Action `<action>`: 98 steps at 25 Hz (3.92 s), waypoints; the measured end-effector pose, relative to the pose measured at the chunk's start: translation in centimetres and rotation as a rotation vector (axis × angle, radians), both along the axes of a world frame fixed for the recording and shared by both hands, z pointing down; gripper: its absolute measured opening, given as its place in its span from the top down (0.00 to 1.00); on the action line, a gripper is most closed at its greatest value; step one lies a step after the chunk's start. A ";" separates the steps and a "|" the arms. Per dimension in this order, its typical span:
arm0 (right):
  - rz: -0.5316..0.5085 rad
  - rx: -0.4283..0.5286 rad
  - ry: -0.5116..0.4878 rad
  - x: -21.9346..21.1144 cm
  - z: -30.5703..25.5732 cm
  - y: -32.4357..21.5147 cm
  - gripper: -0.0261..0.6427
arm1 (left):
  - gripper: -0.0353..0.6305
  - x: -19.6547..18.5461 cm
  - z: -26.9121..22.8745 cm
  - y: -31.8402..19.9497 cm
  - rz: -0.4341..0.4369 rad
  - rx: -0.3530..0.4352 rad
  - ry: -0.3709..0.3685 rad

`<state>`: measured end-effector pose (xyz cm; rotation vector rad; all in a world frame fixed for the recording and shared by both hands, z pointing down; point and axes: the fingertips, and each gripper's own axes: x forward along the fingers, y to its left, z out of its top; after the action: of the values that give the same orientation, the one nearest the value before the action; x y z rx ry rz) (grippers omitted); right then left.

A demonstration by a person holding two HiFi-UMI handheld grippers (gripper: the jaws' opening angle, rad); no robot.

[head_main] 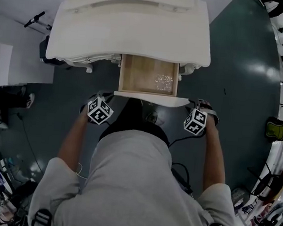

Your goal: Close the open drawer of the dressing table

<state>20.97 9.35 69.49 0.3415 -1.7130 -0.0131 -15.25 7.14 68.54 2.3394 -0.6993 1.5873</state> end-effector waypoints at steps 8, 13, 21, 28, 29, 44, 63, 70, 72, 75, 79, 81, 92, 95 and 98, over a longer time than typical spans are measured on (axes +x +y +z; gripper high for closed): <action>-0.026 -0.031 0.024 0.1 1.8 -0.4 0.71 | 0.73 1.2 2.4 -0.1 0.222 0.023 -0.135; -0.016 -0.028 0.013 0.0 1.6 -0.8 0.71 | 0.73 2.1 3.3 -0.7 0.223 0.051 -0.154; -0.033 0.010 0.054 0.1 1.7 -1.2 0.72 | 0.76 2.3 3.3 -0.9 0.235 0.074 -0.164; -0.059 0.026 0.088 0.1 2.1 -1.4 0.68 | 0.77 2.4 3.3 -0.9 0.238 0.080 -0.165; -0.059 0.017 0.085 0.0 2.3 -1.4 0.68 | 0.77 2.3 3.3 -0.9 0.238 0.079 -0.165; -0.009 -0.005 0.071 -0.3 2.6 -0.9 0.70 | 0.76 2.1 3.4 -1.2 0.187 0.121 -0.147; 0.002 -0.003 0.057 -0.2 2.6 -2.9 0.70 | 0.76 2.3 3.7 -3.1 0.169 0.136 -0.163; -0.003 -0.006 0.067 -0.1 3.1 -3.9 0.70 | 0.76 2.2 3.8 -4.0 0.180 0.146 -0.173; -0.006 -0.011 0.067 -0.2 3.1 -4.1 0.70 | 0.76 2.2 3.8 -4.2 0.182 0.150 -0.176; -0.005 -0.028 0.058 -0.1 3.3 -4.2 0.69 | 0.76 2.4 3.9 -4.5 0.180 0.155 -0.182; -0.007 -0.029 0.064 0.0 3.4 -4.8 0.69 | 0.76 2.4 3.9 -5.0 0.179 0.158 -0.186; -0.003 -0.025 0.068 -0.1 3.4 -5.1 0.69 | 0.76 2.3 3.9 -5.3 0.178 0.160 -0.185; 0.008 0.009 0.092 -0.1 3.2 -6.2 0.69 | 0.76 2.3 3.9 -6.3 0.176 0.165 -0.193; 0.010 0.011 0.092 0.0 3.2 -6.5 0.69 | 0.76 2.4 3.9 -6.6 0.178 0.163 -0.195; 0.008 0.018 0.094 0.1 3.3 -6.6 0.69 | 0.76 2.4 3.8 -6.7 0.180 0.163 -0.198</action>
<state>21.09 2.74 72.80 0.3554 -1.6191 -0.0382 -12.81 0.43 72.32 2.4417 -0.6999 1.9284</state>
